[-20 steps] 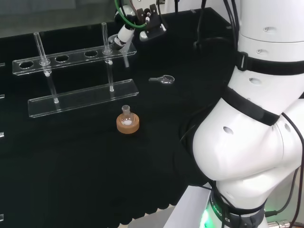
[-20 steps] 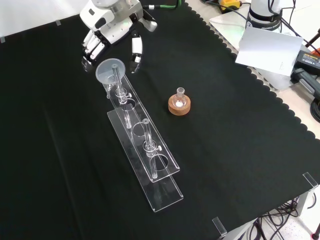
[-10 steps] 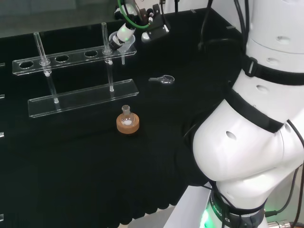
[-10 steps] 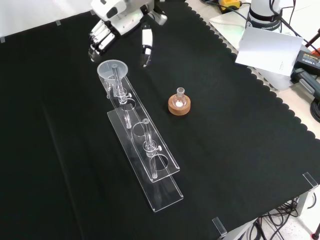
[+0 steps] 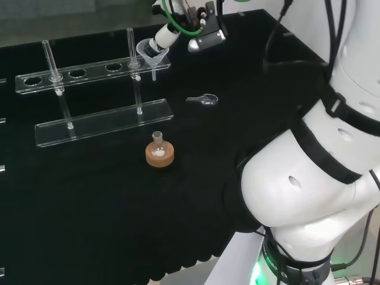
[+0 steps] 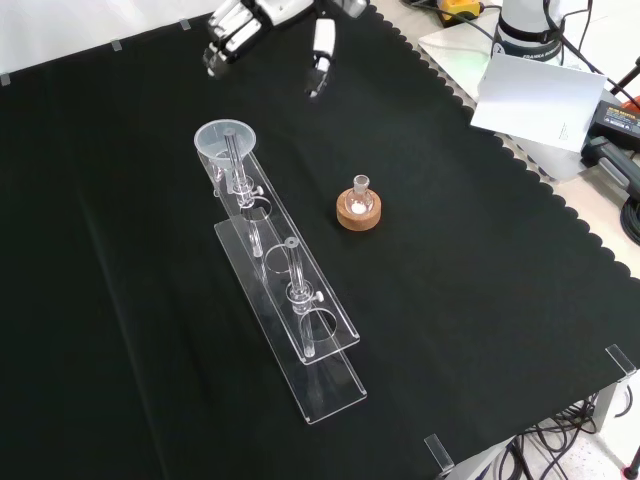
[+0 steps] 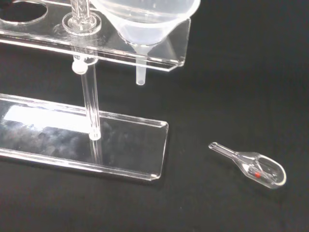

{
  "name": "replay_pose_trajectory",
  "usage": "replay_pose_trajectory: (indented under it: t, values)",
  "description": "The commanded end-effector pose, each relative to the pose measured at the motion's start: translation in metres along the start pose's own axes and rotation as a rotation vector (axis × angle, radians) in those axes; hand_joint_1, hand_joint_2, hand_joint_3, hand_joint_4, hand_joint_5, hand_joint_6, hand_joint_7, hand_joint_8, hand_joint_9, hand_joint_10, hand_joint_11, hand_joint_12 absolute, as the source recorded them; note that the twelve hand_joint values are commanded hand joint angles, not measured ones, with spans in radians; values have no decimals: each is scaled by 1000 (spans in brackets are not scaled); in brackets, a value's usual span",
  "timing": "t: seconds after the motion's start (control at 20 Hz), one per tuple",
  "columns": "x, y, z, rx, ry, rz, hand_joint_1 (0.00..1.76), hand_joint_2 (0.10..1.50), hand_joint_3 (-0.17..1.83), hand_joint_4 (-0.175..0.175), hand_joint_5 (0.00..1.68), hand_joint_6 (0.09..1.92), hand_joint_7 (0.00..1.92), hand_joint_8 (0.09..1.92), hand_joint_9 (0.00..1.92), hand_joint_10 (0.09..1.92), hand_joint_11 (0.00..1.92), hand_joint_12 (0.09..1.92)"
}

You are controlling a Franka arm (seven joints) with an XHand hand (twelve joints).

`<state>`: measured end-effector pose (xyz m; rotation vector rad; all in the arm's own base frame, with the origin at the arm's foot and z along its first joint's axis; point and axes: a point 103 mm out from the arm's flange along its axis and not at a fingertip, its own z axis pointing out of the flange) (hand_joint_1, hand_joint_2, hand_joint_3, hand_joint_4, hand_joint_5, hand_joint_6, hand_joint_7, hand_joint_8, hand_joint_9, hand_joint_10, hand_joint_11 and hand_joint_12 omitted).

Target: Put the funnel back on the funnel stand.

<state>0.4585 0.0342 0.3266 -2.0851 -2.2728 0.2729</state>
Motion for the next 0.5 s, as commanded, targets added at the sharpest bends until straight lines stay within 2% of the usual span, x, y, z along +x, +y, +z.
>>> replay_pose_trajectory:
  t: [0.05, 0.5]
  values:
    - [-10, -40, 2, -37, 29, 55, 562, 735, 190, -45, 270, 87, 98, 677, 329, 726, 260, 1428]
    - [-20, -77, 8, -55, 34, 103, 573, 751, 197, -45, 289, 87, 111, 677, 350, 712, 267, 1423]
